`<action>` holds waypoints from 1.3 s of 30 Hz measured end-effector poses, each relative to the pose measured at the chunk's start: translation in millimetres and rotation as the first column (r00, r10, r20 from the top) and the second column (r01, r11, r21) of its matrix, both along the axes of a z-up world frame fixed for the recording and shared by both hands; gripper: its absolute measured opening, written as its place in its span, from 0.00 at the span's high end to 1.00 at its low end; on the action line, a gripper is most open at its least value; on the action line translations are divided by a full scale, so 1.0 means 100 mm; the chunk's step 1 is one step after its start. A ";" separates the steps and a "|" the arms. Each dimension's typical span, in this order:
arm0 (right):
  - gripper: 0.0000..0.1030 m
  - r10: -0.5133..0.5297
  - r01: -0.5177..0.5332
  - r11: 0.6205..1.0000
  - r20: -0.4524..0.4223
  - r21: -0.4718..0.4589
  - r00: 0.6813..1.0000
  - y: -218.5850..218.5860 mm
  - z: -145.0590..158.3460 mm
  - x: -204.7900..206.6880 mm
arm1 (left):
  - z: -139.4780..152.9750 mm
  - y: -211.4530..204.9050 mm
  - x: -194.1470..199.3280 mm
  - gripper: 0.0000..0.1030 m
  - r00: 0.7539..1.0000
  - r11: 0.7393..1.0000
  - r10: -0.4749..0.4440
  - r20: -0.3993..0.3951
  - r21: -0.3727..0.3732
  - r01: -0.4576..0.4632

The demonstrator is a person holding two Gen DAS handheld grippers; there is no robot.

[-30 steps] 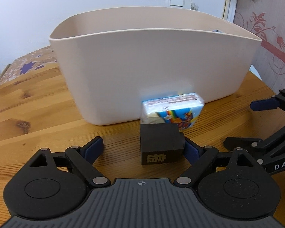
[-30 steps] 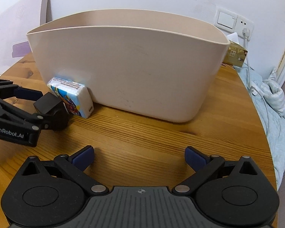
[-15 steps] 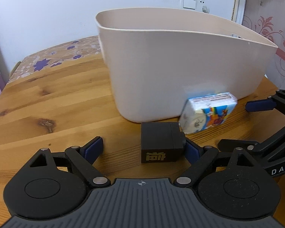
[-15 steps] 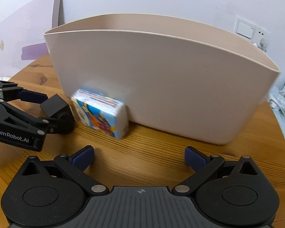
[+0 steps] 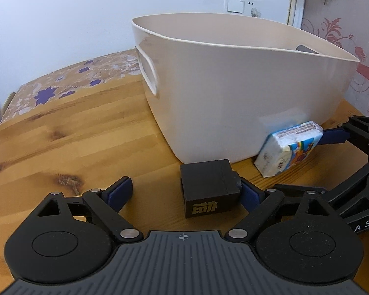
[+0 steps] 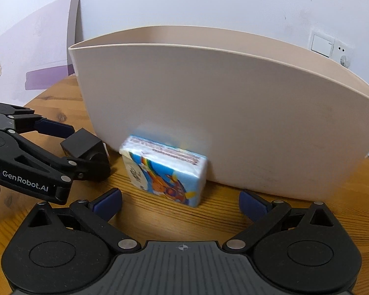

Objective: Organize objects
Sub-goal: 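Grasp the black cube with left tool while right tool grasps the colourful tissue pack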

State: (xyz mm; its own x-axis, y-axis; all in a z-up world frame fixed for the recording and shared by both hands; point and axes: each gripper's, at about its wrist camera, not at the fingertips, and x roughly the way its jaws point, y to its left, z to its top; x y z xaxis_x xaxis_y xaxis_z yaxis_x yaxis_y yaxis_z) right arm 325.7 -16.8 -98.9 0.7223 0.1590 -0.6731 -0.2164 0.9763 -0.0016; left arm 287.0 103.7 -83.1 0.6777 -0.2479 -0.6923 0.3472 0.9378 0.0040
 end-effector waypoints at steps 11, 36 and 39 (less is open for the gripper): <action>0.00 -0.113 0.113 0.994 0.019 -0.001 0.993 0.12 -0.02 -0.07 | 0.02 0.10 0.09 0.19 1.000 1.000 0.002 0.005 -0.008 -0.001; 0.43 -0.129 0.127 0.990 0.030 0.060 0.991 -0.06 0.06 -0.42 | 0.10 -0.06 -0.19 0.56 0.999 0.999 -0.035 -0.012 -0.022 0.035; 0.44 -0.114 0.112 0.992 0.028 0.058 0.993 -0.09 0.08 -0.49 | 0.12 -0.10 -0.26 0.56 0.999 0.999 -0.038 -0.008 -0.017 0.037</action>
